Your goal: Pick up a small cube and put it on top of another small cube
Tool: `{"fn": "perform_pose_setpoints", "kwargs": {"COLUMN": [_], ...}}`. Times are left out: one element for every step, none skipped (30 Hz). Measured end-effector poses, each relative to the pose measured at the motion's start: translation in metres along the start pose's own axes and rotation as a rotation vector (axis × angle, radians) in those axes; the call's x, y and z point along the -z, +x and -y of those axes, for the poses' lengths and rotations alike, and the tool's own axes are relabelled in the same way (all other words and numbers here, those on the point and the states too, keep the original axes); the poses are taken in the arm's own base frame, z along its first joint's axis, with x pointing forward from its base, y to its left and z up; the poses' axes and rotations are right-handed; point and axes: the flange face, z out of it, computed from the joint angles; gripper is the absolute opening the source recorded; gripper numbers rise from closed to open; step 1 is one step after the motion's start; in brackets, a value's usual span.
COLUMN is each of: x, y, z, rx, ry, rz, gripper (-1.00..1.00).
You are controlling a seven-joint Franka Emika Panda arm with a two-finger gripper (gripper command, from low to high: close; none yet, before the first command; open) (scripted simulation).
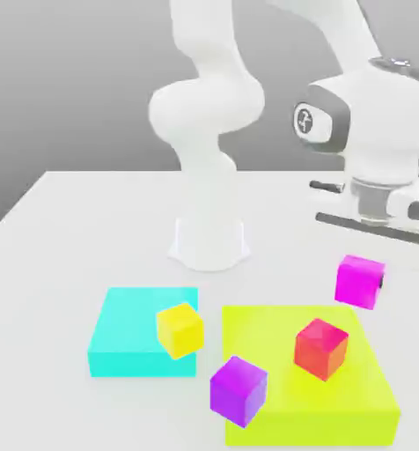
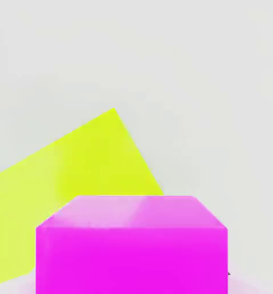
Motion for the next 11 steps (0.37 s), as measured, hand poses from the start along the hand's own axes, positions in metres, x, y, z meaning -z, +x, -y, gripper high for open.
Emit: {"fn": "perform_pose_setpoints", "kwargs": {"x": [0.008,0.013,0.009,0.001,-0.01,-0.021,-0.034,-0.041,-0.041,-0.041,-0.041], "y": [-0.014,-0.025,-0.031,-0.033,-0.034,-0.035,-0.036,-0.037,-0.037,-0.037,-0.037], "z": [-0.006,-0.01,-0.013,-0.014,-0.015,-0.015,-0.015,-0.015,-0.015,-0.015,-0.015], "rx": [0.016,0.03,0.038,0.042,0.044,0.045,0.044,0.044,0.044,0.044,0.044], "ry": [0.001,0.002,0.003,0.004,0.004,0.004,0.004,0.003,0.003,0.003,0.003], "rz": [0.0,0.0,-0.002,-0.004,-0.005,-0.005,-0.003,-0.002,-0.002,-0.002,-0.002], "gripper": [-1.0,-1.0,-1.0,-1.0,-1.0,-1.0,-1.0,1.0,1.0,1.0,1.0]}}
